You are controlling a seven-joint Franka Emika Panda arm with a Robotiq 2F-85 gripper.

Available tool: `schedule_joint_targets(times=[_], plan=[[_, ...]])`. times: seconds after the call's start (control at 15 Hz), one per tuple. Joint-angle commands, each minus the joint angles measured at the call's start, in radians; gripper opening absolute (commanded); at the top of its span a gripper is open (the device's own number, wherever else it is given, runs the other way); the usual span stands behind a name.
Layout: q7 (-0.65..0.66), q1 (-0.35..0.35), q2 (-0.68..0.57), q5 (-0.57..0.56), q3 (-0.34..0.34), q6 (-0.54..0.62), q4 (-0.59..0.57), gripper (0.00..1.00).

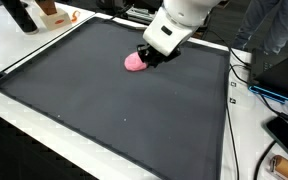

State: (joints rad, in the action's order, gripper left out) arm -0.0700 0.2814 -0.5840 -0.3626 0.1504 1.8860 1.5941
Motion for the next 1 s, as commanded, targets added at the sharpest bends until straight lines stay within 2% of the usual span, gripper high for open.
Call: schedule_joint_targets(times=[0.0,0.93], plan=[[-0.038,-0.039,0.081,0.059,0.009,0.072,0.094,0.06],[-0.112,-0.138,0.393,0.239,0.01,0.31,0.419,0.06]])
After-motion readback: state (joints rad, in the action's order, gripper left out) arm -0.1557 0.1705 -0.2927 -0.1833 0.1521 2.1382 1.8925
